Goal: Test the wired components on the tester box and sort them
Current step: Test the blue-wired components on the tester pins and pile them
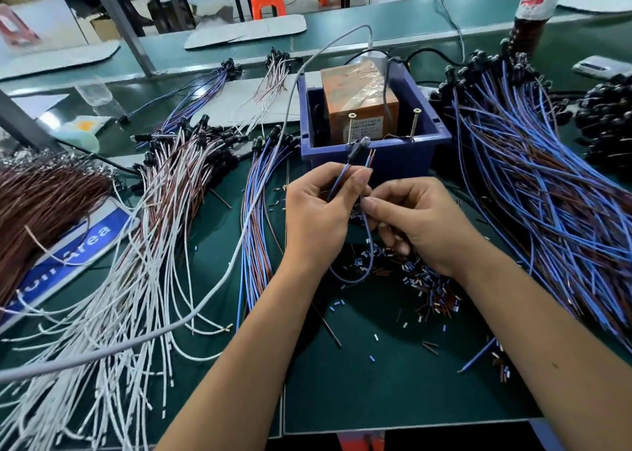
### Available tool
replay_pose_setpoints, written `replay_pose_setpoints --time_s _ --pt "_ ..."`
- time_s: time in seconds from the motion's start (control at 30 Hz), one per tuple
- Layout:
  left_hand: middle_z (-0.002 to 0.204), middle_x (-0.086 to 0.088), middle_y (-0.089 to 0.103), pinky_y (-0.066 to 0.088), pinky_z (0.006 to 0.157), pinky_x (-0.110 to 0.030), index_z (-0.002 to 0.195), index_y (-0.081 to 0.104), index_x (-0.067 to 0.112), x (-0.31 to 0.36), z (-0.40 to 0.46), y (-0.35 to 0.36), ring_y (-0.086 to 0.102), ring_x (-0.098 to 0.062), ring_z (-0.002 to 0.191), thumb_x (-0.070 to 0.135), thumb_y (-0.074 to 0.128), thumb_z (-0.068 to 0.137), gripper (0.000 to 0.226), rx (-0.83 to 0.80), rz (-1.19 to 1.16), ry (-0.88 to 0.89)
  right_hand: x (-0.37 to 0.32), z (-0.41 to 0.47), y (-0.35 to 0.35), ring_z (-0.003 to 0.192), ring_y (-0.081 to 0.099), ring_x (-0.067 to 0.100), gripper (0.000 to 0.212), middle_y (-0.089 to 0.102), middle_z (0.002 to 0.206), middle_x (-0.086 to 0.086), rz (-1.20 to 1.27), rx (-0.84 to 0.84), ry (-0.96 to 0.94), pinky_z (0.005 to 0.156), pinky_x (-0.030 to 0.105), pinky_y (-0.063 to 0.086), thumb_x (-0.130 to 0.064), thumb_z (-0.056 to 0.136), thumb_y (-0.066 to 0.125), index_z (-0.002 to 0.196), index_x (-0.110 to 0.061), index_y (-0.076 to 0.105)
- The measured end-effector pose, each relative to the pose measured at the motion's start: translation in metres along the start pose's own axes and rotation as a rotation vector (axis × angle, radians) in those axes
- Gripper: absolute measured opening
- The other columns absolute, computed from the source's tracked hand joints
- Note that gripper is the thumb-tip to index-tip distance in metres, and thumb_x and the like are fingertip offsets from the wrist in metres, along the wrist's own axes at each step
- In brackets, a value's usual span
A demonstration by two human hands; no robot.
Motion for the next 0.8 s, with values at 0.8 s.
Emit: replay_pose_setpoints --time_s 0.8 --pt "0.066 0.013 0.062 0.042 0.059 -0.023 0.093 0.073 0.021 0.010 -0.005 -0.008 0.053 -0.003 0.060 0.011 0.058 0.098 0.019 0.368 0.227 0.183 -0.011 -0.002 -0.011 0.043 0.049 0.012 0.027 0.069 0.075 0.013 0.165 0.134 -0.077 0.035 0.017 0.034 0.005 0.100 0.049 0.078 -0.010 0.053"
Point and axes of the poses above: each hand's wrist, its own z-axis towards the middle knuckle, its own y-axis out of the palm, x = y × z, the point moved 3 cm from there along z, towards the middle knuckle
